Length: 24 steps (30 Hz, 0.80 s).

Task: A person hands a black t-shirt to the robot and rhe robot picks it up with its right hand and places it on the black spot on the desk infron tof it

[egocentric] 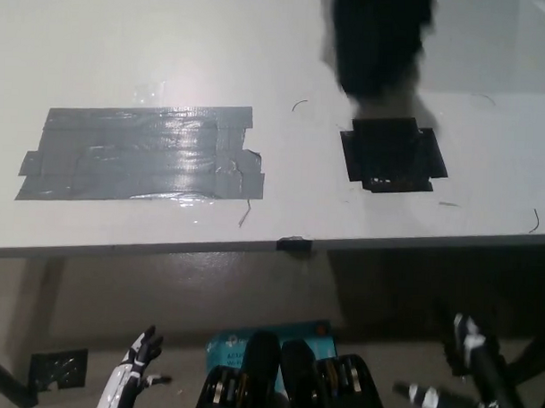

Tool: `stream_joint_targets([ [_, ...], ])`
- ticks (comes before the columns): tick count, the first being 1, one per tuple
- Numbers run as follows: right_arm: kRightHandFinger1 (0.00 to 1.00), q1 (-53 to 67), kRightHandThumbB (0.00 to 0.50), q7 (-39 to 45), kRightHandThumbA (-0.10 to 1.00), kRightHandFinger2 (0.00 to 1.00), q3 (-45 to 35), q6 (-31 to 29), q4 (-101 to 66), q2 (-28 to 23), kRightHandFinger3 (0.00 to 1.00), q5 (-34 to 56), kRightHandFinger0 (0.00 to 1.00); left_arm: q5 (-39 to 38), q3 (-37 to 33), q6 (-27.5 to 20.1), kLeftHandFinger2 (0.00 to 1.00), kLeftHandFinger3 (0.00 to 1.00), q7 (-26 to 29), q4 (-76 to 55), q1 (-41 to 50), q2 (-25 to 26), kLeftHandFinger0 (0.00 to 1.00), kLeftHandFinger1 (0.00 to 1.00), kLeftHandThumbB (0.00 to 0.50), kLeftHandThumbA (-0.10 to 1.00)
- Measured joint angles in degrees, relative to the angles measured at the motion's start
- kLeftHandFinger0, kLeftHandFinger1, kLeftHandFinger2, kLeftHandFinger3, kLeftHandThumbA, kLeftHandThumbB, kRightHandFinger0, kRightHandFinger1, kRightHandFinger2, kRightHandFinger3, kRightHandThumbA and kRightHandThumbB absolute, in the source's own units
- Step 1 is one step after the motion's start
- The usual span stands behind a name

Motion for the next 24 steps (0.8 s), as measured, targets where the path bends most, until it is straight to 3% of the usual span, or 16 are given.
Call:
stream_joint_targets([
  [3, 1.0, -2.32, 0.35, -0.54, 0.99, 1.0, -1.35, 0.61, -6.17, 0.66, 1.0, -1.06, 1.0, -0.45, -0.3, -0.02, 1.0, 1.0, -0.74, -1.95, -0.07, 0.02, 1.0, 1.0, 0.5, 1.0],
  [5, 1.0, -5.11, 0.33, -0.86, 1.0, 1.0, -2.33, 1.81, -10.63, 1.11, 1.0, -2.49, 1.0, -0.98, -0.68, -0.07, 1.0, 1.0, -1.64, -2.6, -0.37, 0.01, 1.0, 1.0, 0.5, 1.0],
  [12, 1.0, -20.03, 0.376, -1.63, 1.0, 1.0, -5.59, 8.14, -19.71, 1.37, 1.0, -8.2, 1.0, -3.33, -1.47, -1.09, 1.0, 1.0, -4.52, -2.58, -1.14, 0.1, 1.0, 1.0, 0.5, 1.0],
  [24, 1.0, -37.89, 0.374, -4.56, 1.0, 1.0, -5.92, 17.12, -8.94, 3.55, 1.0, -19.13, 1.0, -5.18, -1.67, -1.84, 1.0, 1.0, -7.28, -2.52, -2.54, 1.01, 1.0, 1.0, 0.5, 1.0],
])
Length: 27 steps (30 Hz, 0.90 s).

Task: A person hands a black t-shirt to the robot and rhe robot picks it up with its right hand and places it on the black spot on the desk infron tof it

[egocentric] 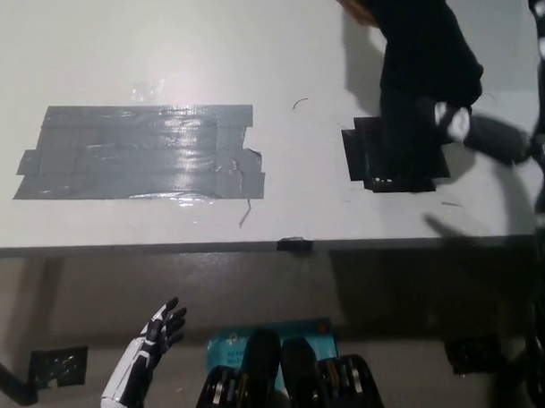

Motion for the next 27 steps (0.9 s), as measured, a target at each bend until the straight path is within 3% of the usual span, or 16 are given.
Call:
stream_joint_targets([
  [4, 1.0, -6.11, 0.374, -2.33, 0.95, 1.0, 0.11, 1.6, 10.0, -0.07, 1.0, -2.96, 1.0, -0.19, -0.13, -0.02, 1.0, 1.0, -1.02, -0.08, -0.06, 0.12, 1.0, 1.0, 0.5, 1.0],
  [8, 1.0, -13.27, 0.44, -4.95, 0.99, 1.0, 0.21, 2.09, 22.77, -0.19, 1.0, -4.43, 1.0, -0.79, -0.1, -0.64, 1.0, 1.0, -1.73, 0.19, -0.31, 0.11, 1.0, 1.0, 0.5, 1.0],
  [12, 1.0, -18.87, 0.432, -6.86, 0.91, 1.0, 0.66, 2.15, 34.24, -0.27, 1.0, -4.98, 1.0, -1.27, -0.11, -1.68, 1.0, 1.0, -2.35, 1.15, -0.55, 0.11, 1.0, 1.0, 0.5, 1.0],
  [15, 1.0, -22.92, 0.427, -8.25, 0.73, 1.0, 1.79, 2.14, 42.07, -0.94, 1.0, -5.42, 1.0, -1.56, -0.13, -2.09, 1.0, 1.0, -2.99, 1.29, -0.85, 0.11, 1.0, 1.0, 0.5, 1.0],
  [17, 1.0, -25.64, 0.393, -8.75, 0.24, 1.0, 3.0, 2.13, 48.14, -1.39, 1.0, -5.69, 1.0, -1.63, -0.17, -2.09, 1.0, 1.0, -3.27, 1.0, -0.92, 0.1, 1.0, 1.0, 0.5, 1.0],
  [18, 0.89, -26.67, 0.373, -9.16, 0.17, 0.95, 3.49, 2.15, 50.36, -1.55, 0.97, -5.81, 0.86, -1.63, -0.17, -2.09, 1.0, 1.0, -3.31, 0.85, -0.97, 0.09, 1.0, 1.0, 0.5, 1.0],
  [19, 0.64, -27.93, 0.351, -9.65, 0.05, 0.75, 3.97, 2.22, 53.26, -1.73, 0.78, -5.97, 0.57, -1.63, -0.17, -2.09, 1.0, 1.0, -3.33, 0.75, -1.0, 0.1, 1.0, 1.0, 0.5, 1.0],
  [20, 0.06, -28.64, 0.311, -9.93, -0.09, 0.26, 4.22, 2.33, 54.96, -1.89, 0.44, -6.06, 0.04, -1.63, -0.17, -2.09, 1.0, 1.0, -3.33, 0.71, -1.02, 0.1, 1.0, 1.0, 0.5, 1.0],
  [21, 0.03, -29.4, 0.303, -10.32, -0.1, 0.3, 4.53, 2.42, 56.88, -2.11, 0.44, -6.14, 0.01, -1.63, -0.16, -2.09, 1.0, 1.0, -3.33, 0.68, -1.04, 0.11, 1.0, 1.0, 0.5, 1.0],
  [22, 0.03, -30.56, 0.29, -11.11, -0.1, 0.45, 4.98, 2.37, 60.04, -2.39, 0.47, -6.19, 0.0, -1.64, -0.14, -2.09, 1.0, 1.0, -3.33, 0.67, -1.05, 0.13, 1.0, 1.0, 0.5, 1.0],
  [24, 0.17, -31.66, 0.259, -12.77, -0.1, 0.72, 5.62, 1.93, 64.57, -2.78, 0.68, -6.21, 0.0, -1.64, -0.13, -2.09, 1.0, 1.0, -3.33, 0.59, -1.17, 0.2, 1.0, 1.0, 0.5, 1.0],
  [25, 0.26, -31.68, 0.251, -12.96, -0.1, 0.78, 5.73, 1.86, 64.76, -2.84, 0.87, -6.21, 0.03, -1.64, -0.13, -2.09, 1.0, 1.0, -3.33, 0.58, -1.19, 0.22, 1.0, 1.0, 0.5, 1.0],
  [26, 0.24, -31.66, 0.24, -13.96, -0.1, 0.74, 6.4, 1.46, 66.72, -3.06, 0.82, -6.26, 0.0, -1.64, -0.13, -2.09, 1.0, 1.0, -3.33, 0.47, -1.25, 0.33, 1.0, 1.0, 0.5, 1.0],
  [27, 0.19, -31.49, 0.227, -14.49, -0.1, 0.68, 6.67, 1.3, 67.26, -3.12, 0.85, -6.27, 0.0, -1.64, -0.11, -2.09, 1.0, 1.0, -3.33, 0.42, -1.25, 0.42, 1.0, 1.0, 0.5, 1.0],
])
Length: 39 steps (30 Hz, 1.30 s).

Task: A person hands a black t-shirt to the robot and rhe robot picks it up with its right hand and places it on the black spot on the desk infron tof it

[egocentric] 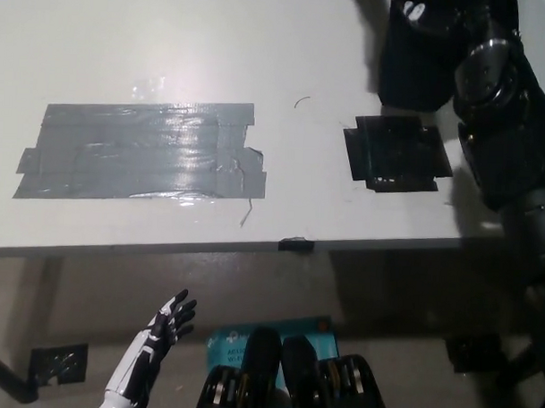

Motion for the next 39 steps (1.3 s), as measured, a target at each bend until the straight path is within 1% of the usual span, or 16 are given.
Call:
stream_joint_targets([
  [2, 0.09, 1.0, 0.225, -1.12, -0.1, 0.61, 0.63, -0.52, 0.01, -0.29, 0.55, -0.01, 0.0, 0.0, 0.0, 0.0, 1.0, 1.0, 0.0, 0.0, -0.03, 0.18, 1.0, 1.0, 0.5, 1.0],
  [3, 0.23, 1.79, 0.217, -1.75, -0.1, 0.84, 0.85, -0.83, -0.67, -0.52, 0.54, -0.01, 0.0, 0.01, -0.01, 0.0, 1.0, 1.0, 0.0, -0.01, -0.03, 0.26, 1.0, 1.0, 0.5, 1.0],
  [5, 0.58, 3.46, 0.21, -2.46, -0.1, 0.96, 0.98, -1.12, -2.8, -0.92, 0.86, 0.01, 0.07, 0.05, -0.01, 0.0, 1.0, 1.0, 0.01, -0.01, -0.04, 0.33, 1.0, 1.0, 0.5, 1.0],
  [7, 0.65, 5.02, 0.229, -2.68, -0.1, 0.96, 0.98, -1.13, -5.66, -1.29, 1.0, 0.03, 0.12, 0.05, 0.0, 0.05, 1.0, 1.0, 0.01, -0.02, -0.07, 0.34, 1.0, 1.0, 0.5, 1.0],
  [8, 0.55, 5.63, 0.288, -2.7, -0.1, 0.8, 1.01, -1.13, -7.08, -1.5, 0.98, 0.02, 0.25, 0.05, 0.0, 0.05, 1.0, 1.0, 0.01, -0.02, -0.09, 0.34, 1.0, 1.0, 0.5, 1.0],
  [10, 0.26, 6.75, 0.285, -2.64, -0.1, 0.49, 1.1, -1.13, -10.65, -2.11, 0.91, 0.01, 0.14, 0.03, 0.0, 0.05, 1.0, 1.0, 0.0, 0.06, -0.2, 0.34, 1.0, 1.0, 0.5, 1.0],
  [12, 0.08, 7.47, 0.208, -2.52, -0.1, 0.53, 1.21, -1.13, -13.88, -2.63, 0.94, -0.01, 0.0, 0.03, 0.0, 0.05, 1.0, 1.0, 0.01, 0.23, -0.37, 0.34, 1.0, 1.0, 0.5, 1.0],
  [15, 0.24, 8.08, 0.173, -2.29, -0.1, 0.78, 1.69, -1.12, -18.06, -3.28, 0.95, -0.22, 0.0, 0.03, 0.01, 0.04, 1.0, 1.0, 0.01, 0.52, -0.7, 0.34, 1.0, 1.0, 0.5, 1.0],
  [17, 0.32, 8.3, 0.187, -1.87, -0.1, 0.6, 2.42, -1.12, -22.23, -3.89, 0.82, -0.48, 0.19, 0.05, 0.01, 0.03, 1.0, 1.0, 0.01, 0.62, -0.86, 0.34, 1.0, 1.0, 0.5, 1.0],
  [18, 0.16, 8.47, 0.204, -1.46, -0.1, 0.46, 2.87, -1.12, -24.59, -4.32, 0.78, -0.61, 0.07, 0.05, 0.0, 0.03, 1.0, 1.0, 0.01, 0.62, -0.86, 0.33, 1.0, 1.0, 0.5, 1.0],
  [19, 0.17, 8.56, 0.187, -1.19, -0.1, 0.63, 3.04, -1.12, -25.56, -4.49, 0.87, -0.7, 0.01, 0.06, 0.0, 0.03, 1.0, 1.0, 0.01, 0.62, -0.85, 0.33, 1.0, 1.0, 0.5, 1.0],
  [24, 0.33, 9.14, 0.156, 2.32, -0.1, 0.9, 7.14, -2.15, -32.92, -7.2, 0.9, -1.63, 0.0, 0.17, 0.0, 0.03, 1.0, 1.0, 0.01, 0.62, -0.85, 0.39, 1.0, 1.0, 0.5, 1.0],
  [29, 0.37, 10.25, 0.155, 5.98, -0.1, 0.85, 13.61, -3.47, -33.0, -9.39, 0.7, -3.9, 0.0, 0.25, -0.03, 0.03, 1.0, 1.0, 0.01, 0.75, -0.84, 0.42, 1.0, 1.0, 0.5, 1.0],
  [33, 0.46, 12.0, 0.228, 8.17, -0.1, 0.96, 18.49, -5.27, -31.3, -10.14, 0.76, -5.59, 0.0, 0.41, -0.06, 0.04, 1.0, 1.0, 0.01, 0.72, -0.83, 0.44, 1.0, 1.0, 0.5, 1.0],
  [38, 0.36, 12.58, 0.255, 8.67, -0.1, 0.79, 24.59, -8.07, -22.82, -10.01, 0.61, -9.0, 0.0, 0.77, -0.09, 0.2, 1.0, 1.0, 0.02, 0.54, -0.78, 0.43, 1.0, 1.0, 0.5, 1.0],
  [39, 0.42, 12.45, 0.255, 8.21, -0.1, 0.79, 26.33, -9.05, -19.37, -9.96, 0.68, -10.28, 0.08, 0.95, -0.12, 0.2, 1.0, 1.0, 0.05, 0.55, -0.78, 0.44, 1.0, 1.0, 0.5, 1.0],
])
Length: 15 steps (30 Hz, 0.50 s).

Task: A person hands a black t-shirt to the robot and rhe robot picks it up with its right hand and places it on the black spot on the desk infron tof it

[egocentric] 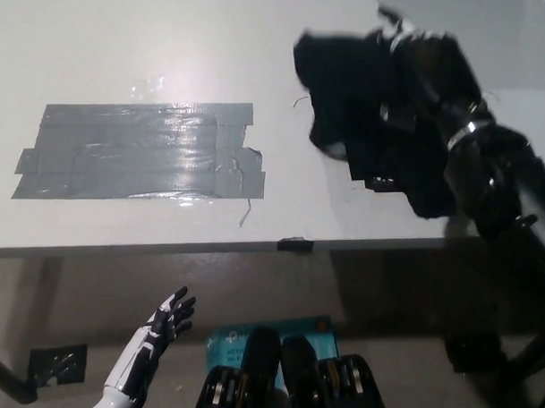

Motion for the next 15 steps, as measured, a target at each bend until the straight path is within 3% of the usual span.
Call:
stream_joint_targets([
  [1, 0.38, -0.04, 0.253, -0.23, -0.1, 0.71, 0.46, -0.28, 1.02, 0.01, 0.67, -0.38, 0.06, 0.05, -0.02, 0.0, 1.0, 1.0, 0.0, 0.0, -0.01, 0.0, 1.0, 1.0, 0.5, 1.0],
  [2, 0.58, -0.08, 0.255, -1.47, 0.0, 0.91, 2.3, -1.39, 5.21, 0.12, 0.85, -1.95, 0.22, 0.19, -0.1, 0.0, 1.0, 1.0, -0.01, 0.0, -0.02, -0.01, 1.0, 1.0, 0.5, 1.0],
  [3, 1.0, -0.07, 0.294, -2.2, 0.27, 1.0, 3.32, -1.99, 7.47, 0.2, 1.0, -2.75, 0.77, 0.26, -0.14, 0.0, 1.0, 1.0, -0.01, 0.0, 0.0, 0.0, 1.0, 1.0, 0.5, 1.0],
  [4, 1.0, -0.08, 0.349, -1.94, 0.3, 1.0, 4.17, -2.32, 9.5, 0.22, 1.0, -3.25, 1.0, 0.32, -0.18, 0.0, 1.0, 1.0, -0.01, 0.01, -0.01, -0.01, 1.0, 1.0, 0.5, 1.0],
  [5, 1.0, -0.03, 0.398, -1.32, 0.38, 1.0, 4.58, -2.49, 10.52, 0.27, 1.0, -3.38, 1.0, 0.37, -0.2, 0.01, 1.0, 1.0, -0.01, 0.01, -0.01, -0.01, 1.0, 1.0, 0.5, 1.0],
  [6, 1.0, 0.02, 0.409, -0.6, 0.44, 1.0, 4.72, -2.6, 11.01, 0.33, 1.0, -3.37, 1.0, 0.41, -0.2, 0.01, 1.0, 1.0, -0.01, 0.01, -0.01, -0.01, 1.0, 1.0, 0.5, 1.0],
  [8, 1.0, 0.02, 0.377, 2.28, 0.45, 1.0, 5.3, -2.65, 11.32, 0.33, 1.0, -3.4, 1.0, 0.54, -0.2, 0.06, 1.0, 1.0, -0.01, 0.0, -0.03, 0.0, 1.0, 1.0, 0.5, 1.0],
  [11, 1.0, 0.01, 0.371, 3.76, 0.5, 1.0, 5.37, -2.74, 10.9, 0.25, 1.0, -3.68, 1.0, 0.75, -0.2, 0.06, 1.0, 1.0, -0.01, 0.0, -0.17, 0.01, 1.0, 1.0, 0.5, 1.0],
  [12, 1.0, 0.01, 0.387, 3.93, 0.56, 1.0, 5.36, -2.8, 10.7, 0.19, 1.0, -3.75, 1.0, 0.8, -0.2, 0.06, 1.0, 1.0, -0.01, 0.0, -0.17, 0.02, 1.0, 1.0, 0.5, 1.0],
  [13, 1.0, 0.01, 0.444, 4.05, 0.65, 1.0, 5.34, -2.82, 10.56, 0.15, 1.0, -3.78, 1.0, 0.83, -0.2, 0.06, 1.0, 1.0, -0.01, 0.0, -0.16, 0.02, 1.0, 1.0, 0.5, 1.0],
  [15, 1.0, 0.05, 0.461, 5.53, 0.67, 1.0, 4.63, -2.76, 9.24, -0.22, 1.0, -3.57, 1.0, 0.94, -0.2, 0.09, 1.0, 1.0, 0.0, 0.0, -0.15, 0.01, 1.0, 1.0, 0.5, 1.0],
])
